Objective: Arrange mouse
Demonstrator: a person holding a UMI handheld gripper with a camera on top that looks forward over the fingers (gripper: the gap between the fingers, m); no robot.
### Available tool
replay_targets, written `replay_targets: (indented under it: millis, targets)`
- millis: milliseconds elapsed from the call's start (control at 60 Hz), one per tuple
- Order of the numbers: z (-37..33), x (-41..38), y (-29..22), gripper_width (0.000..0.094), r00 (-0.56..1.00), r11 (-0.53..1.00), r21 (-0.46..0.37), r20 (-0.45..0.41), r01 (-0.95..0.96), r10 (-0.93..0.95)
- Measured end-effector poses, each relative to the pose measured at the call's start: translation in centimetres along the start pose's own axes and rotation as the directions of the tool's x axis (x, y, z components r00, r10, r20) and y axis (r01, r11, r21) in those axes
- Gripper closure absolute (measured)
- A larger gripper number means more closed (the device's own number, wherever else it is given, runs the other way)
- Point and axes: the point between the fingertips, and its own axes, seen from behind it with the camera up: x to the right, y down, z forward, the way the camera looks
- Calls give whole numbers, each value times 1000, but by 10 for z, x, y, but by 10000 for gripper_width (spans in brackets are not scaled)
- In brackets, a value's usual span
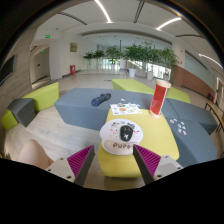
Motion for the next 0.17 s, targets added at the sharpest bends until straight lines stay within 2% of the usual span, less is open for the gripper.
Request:
replay_targets:
  millis: [167]
  targets:
    - [6,15,-3,98,999,999,34,-26,-22,23]
